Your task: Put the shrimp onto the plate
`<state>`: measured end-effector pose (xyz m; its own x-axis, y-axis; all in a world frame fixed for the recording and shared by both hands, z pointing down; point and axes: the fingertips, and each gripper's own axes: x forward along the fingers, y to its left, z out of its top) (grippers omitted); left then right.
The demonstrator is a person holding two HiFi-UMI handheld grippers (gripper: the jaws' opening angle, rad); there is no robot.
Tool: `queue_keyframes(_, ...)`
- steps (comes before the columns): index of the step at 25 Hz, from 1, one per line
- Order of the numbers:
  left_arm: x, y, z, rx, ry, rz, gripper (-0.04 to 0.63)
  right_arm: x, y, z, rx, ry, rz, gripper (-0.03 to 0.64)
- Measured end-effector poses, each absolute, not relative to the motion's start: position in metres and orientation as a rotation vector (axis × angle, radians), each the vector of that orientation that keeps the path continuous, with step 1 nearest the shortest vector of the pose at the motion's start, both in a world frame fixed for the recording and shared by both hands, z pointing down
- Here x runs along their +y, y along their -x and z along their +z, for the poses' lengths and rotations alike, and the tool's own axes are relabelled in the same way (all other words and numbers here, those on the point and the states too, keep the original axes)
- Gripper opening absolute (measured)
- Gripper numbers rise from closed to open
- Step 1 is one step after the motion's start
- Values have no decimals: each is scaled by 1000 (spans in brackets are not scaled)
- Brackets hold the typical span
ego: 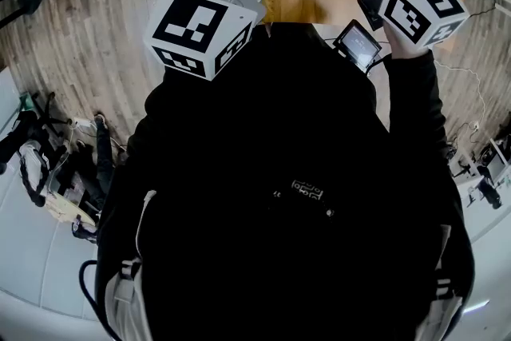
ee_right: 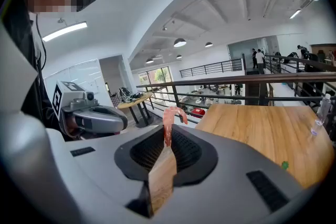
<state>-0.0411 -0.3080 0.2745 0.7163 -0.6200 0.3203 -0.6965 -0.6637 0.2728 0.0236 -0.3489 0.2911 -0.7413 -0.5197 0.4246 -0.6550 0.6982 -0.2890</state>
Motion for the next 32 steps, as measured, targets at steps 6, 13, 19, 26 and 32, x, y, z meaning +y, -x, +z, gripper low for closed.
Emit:
queue_keyframes(6,-305,42,283,-1029,-2520,285,5,-351,-30,310,-2562,-938,624,55)
queue_keyframes(13,-298,55,294,-1060,-2478,292,5,-348,-39,325,-2537,-919,638,55)
queue_keyframes(19,-284,52,305,-1031,-2432,285,5,-345,-49,340,-2498,-910,633,55)
queue_keyframes(26,-272,49,319,-1018,-2404,286,5,-338,-45,359,-2491,-877,674,55)
queue_keyframes(32,-261,43,316,-1022,-2400,282,5,-330,-48,360,-2497,-875,682,55)
